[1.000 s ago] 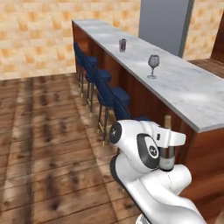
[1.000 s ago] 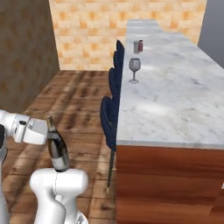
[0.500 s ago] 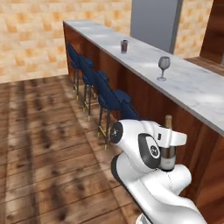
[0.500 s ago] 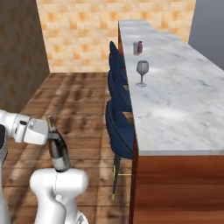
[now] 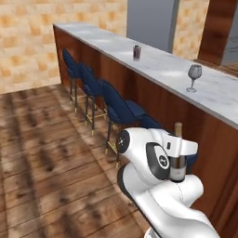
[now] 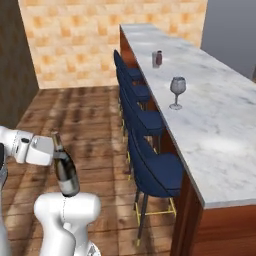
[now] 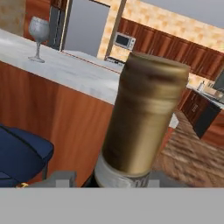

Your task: There is a wine glass and glass cup on the dining counter. Place the wine bottle next to the wine glass and the juice bottle next to the glass cup.

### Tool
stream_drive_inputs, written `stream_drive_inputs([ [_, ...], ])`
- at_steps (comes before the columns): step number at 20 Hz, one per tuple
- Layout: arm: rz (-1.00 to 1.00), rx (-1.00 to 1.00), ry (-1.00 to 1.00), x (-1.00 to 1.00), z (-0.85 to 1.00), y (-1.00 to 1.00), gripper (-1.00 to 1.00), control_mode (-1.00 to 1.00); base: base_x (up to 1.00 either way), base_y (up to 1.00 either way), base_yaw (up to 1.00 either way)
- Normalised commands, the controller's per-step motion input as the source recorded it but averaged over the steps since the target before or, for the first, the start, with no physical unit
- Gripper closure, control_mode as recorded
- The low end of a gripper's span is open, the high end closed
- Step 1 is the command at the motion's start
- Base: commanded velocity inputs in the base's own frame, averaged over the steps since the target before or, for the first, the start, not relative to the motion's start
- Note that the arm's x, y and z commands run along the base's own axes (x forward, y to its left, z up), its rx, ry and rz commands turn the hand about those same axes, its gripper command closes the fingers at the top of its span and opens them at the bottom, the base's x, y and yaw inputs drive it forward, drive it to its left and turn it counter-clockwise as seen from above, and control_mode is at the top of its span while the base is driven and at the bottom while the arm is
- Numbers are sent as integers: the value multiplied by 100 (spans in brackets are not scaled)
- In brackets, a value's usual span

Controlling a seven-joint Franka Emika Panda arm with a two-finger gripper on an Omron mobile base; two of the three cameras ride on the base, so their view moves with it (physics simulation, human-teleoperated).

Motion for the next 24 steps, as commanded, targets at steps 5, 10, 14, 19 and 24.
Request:
stream_drive_inputs([
  [5, 0, 0, 0, 0, 0, 0, 100, 100, 56, 41, -50],
  [10, 0, 0, 0, 0, 0, 0, 100, 100, 49, 37, -59],
  [14, 0, 0, 0, 0, 0, 0, 100, 100, 46, 38, -58],
  [19, 0, 0, 0, 0, 0, 0, 100, 100, 27, 45, -55],
  [24, 0, 0, 0, 0, 0, 0, 100, 100, 11, 47, -54],
])
